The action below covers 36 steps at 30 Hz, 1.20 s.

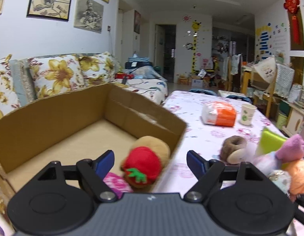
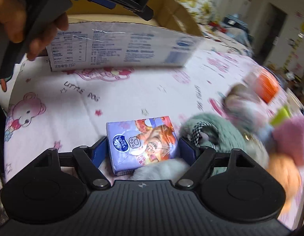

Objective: Organize soft objects
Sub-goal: 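Lift the tissue pack with right while left grasps the teal knitted ball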

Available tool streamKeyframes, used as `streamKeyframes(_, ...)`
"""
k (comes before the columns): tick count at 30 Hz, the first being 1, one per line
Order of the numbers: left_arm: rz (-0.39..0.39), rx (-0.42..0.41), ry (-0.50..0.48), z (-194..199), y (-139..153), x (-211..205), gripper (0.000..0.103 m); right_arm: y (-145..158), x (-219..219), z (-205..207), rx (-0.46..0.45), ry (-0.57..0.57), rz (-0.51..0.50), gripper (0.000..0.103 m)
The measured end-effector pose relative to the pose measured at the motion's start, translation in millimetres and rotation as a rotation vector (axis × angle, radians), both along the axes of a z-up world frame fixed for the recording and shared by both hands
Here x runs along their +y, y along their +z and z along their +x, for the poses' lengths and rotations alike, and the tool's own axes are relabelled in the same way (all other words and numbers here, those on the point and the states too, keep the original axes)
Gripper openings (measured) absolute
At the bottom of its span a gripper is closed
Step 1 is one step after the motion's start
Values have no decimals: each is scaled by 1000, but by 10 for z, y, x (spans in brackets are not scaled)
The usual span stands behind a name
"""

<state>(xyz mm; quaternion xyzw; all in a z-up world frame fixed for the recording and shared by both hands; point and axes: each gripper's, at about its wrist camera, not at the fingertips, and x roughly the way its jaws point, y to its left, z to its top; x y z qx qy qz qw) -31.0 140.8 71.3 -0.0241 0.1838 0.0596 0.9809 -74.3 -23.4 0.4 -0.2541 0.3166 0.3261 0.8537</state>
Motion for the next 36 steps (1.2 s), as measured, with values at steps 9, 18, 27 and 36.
streamKeyframes(9, -19, -39, -186, -137, 24, -285, 87, 30, -460, -480, -11, -212, 72, 96)
streamKeyframes(18, -78, 97, -364, -75, -207, -569, 87, 127, -1094, -534, -6, -447, 247, 97)
streamKeyframes(27, -73, 145, -522, -117, -359, -818, 87, 194, -1721, -448, 79, -649, 512, 97)
streamKeyframes(36, -43, 194, -625, -19, -523, -1280, 87, 153, -1796, -392, 106, -789, 406, 99)
